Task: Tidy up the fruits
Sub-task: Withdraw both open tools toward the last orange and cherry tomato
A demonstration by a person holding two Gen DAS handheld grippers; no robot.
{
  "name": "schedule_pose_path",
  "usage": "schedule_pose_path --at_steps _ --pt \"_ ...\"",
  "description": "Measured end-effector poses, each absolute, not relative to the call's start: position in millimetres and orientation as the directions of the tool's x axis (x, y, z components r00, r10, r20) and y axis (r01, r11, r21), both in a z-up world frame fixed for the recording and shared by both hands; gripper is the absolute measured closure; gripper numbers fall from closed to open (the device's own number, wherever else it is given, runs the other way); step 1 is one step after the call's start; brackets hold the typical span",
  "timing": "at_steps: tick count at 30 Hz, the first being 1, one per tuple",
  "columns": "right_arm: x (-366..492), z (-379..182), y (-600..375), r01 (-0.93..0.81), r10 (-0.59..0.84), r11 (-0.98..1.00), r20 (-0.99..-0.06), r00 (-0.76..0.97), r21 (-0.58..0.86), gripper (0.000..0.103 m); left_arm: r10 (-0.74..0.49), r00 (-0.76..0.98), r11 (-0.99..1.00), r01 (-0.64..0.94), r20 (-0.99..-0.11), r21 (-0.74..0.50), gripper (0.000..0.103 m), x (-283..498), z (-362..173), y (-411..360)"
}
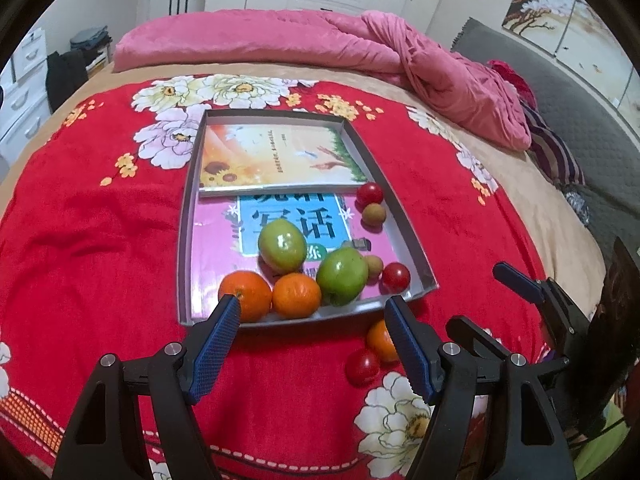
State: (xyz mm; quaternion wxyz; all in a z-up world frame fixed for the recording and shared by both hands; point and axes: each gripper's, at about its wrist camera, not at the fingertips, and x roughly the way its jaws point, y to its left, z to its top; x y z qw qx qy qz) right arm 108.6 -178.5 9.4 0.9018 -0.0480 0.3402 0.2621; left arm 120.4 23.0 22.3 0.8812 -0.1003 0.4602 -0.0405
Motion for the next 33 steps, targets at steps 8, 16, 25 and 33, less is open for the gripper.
schedule_pose_path --at_steps 8,16,25,33 --pt "103.9 3.9 -180.5 -0.506 0.439 0.856 -0.668 0.6 0.108 0.008 -0.162 0.547 0.983 0.011 -0.821 -0.186 0.027 109.3 14.1 19.8" --pt "100.4 -1.4 -181.2 -0.508 0.431 0.854 -0.697 0.573 0.111 0.008 -0.174 0.526 0.984 0.051 -0.833 -0.174 0.027 101.3 6.4 12.0" --pt "100.0 -5.5 -182.1 -0.521 0.439 0.844 -0.718 0.54 0.125 0.008 -0.191 0.489 0.981 0.085 -0.851 -0.172 0.027 97.1 -6.1 3.0" --pt "100.7 -10.3 -180.4 -0.527 0.431 0.842 -0.736 0.522 0.119 0.008 -0.209 0.439 0.978 0.109 -0.874 -0.179 0.027 98.1 -25.5 -5.4"
